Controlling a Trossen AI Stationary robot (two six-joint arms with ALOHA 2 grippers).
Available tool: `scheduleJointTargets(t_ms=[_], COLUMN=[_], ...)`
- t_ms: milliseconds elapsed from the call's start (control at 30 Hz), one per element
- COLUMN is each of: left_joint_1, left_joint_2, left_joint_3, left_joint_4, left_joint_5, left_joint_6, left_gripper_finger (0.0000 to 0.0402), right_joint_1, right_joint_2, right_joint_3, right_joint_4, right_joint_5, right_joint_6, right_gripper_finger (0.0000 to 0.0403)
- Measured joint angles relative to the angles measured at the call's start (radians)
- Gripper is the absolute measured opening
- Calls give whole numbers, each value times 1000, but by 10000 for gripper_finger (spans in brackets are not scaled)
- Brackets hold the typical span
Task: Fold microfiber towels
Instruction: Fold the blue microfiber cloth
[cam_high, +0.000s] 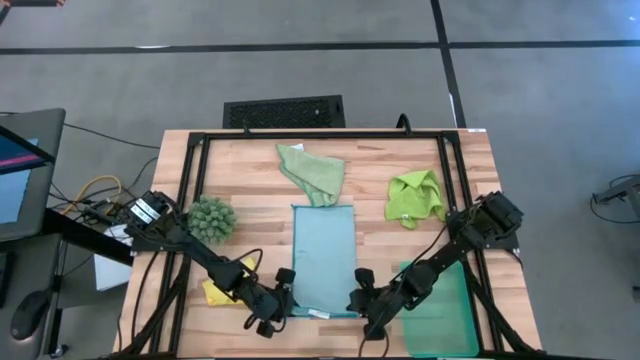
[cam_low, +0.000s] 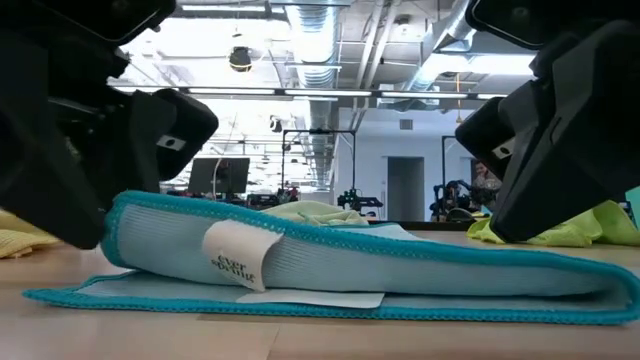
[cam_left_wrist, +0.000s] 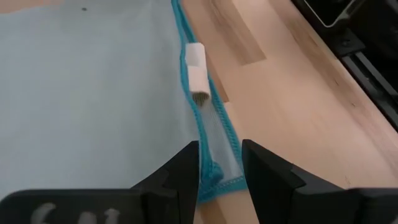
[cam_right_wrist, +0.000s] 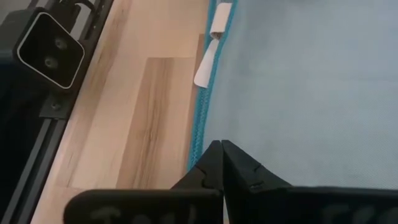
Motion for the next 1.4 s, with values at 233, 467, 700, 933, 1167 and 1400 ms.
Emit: scheduleJointTargets(t_ms=[233, 467, 700, 933, 1167, 1400], left_joint_1=[-12, -12, -12, -12, -8, 50], left_joint_2=[0, 0, -3, -39, -100, -80], left_joint_3=[-18, -50, -47, 20, 61, 20], left_joint_4=[5, 5, 3, -81, -131, 12], left_joint_5=[-15, -15, 20, 107, 37, 22], left_joint_6=[-13, -76, -88, -138, -51, 41], left_gripper_finger=[114, 114, 114, 114, 114, 114], right_joint_1=[0, 0, 0, 0, 0, 0], right_joint_2=[0, 0, 0, 0, 0, 0], right_joint_3=[0, 0, 0, 0, 0, 0], right_joint_4=[1, 0, -1, -5, -6, -6], right_joint_5=[2, 2, 2, 2, 2, 2], right_joint_6=[0, 0, 0, -2, -2, -2], right_gripper_finger=[22, 23, 26, 26, 22, 23])
